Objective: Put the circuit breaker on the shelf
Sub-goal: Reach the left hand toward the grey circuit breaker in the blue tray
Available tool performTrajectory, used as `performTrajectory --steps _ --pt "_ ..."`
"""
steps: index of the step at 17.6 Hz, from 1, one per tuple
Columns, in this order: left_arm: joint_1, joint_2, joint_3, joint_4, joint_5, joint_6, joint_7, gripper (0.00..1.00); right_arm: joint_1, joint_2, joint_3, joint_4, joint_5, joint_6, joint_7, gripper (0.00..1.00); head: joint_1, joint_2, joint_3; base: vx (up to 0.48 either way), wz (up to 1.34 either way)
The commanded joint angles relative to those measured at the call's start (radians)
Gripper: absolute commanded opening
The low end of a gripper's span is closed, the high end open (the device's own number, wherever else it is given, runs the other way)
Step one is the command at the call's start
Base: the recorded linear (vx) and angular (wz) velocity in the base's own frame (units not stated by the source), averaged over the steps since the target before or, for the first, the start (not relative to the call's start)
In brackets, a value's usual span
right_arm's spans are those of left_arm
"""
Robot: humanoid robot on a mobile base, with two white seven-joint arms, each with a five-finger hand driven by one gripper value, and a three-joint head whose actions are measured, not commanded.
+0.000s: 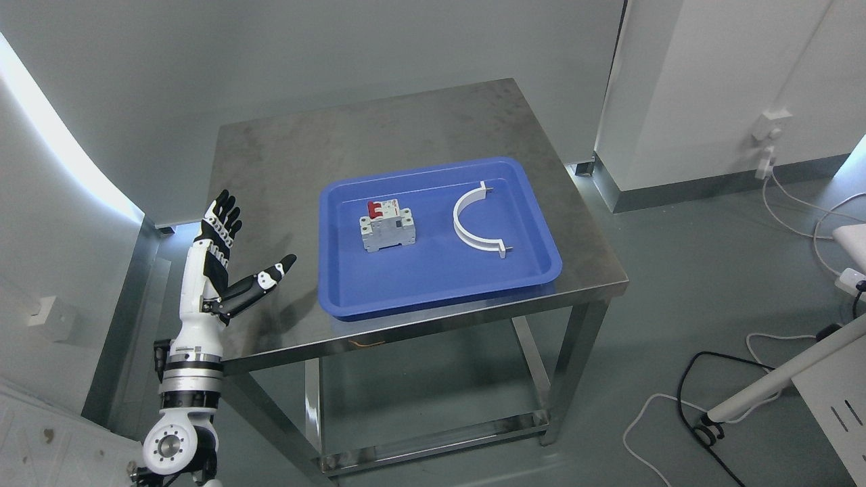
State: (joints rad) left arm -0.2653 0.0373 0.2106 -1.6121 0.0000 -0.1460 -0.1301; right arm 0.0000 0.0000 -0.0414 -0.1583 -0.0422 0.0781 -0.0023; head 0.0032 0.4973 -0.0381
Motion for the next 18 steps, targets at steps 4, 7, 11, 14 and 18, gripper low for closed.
performTrajectory --steps 4,7,11,14,18 --pt "-0.043 0.019 -0.013 0.005 0.032 -0.001 -0.019 1.00 0.017 -0.017 0.000 -0.001 -0.001 -0.031 -0.001 1.00 0.0000 0.000 0.000 0.000 0.00" --pt "-0.132 0.113 -0.095 0.015 0.009 0.008 -0.200 1.00 0.017 -0.017 0.000 0.000 0.001 -0.031 -0.001 1.00 0.0000 0.000 0.000 0.000 0.00" --pt "-0.262 0.236 -0.183 0.130 -0.187 0.016 -0.416 1.00 0.017 -0.017 0.000 0.000 0.001 -0.031 -0.001 1.00 0.0000 0.000 0.000 0.000 0.00" --pt "-0.334 0.225 -0.197 0.155 -0.307 0.104 -0.509 0.99 0.017 -0.017 0.000 0.000 0.001 -0.031 -0.001 1.00 0.0000 0.000 0.000 0.000 0.00" --pt "-0.448 0.208 -0.319 0.169 -0.357 0.279 -0.539 0.99 0.017 -0.017 0.000 -0.001 -0.001 -0.031 -0.001 1.00 0.0000 0.000 0.000 0.000 0.00"
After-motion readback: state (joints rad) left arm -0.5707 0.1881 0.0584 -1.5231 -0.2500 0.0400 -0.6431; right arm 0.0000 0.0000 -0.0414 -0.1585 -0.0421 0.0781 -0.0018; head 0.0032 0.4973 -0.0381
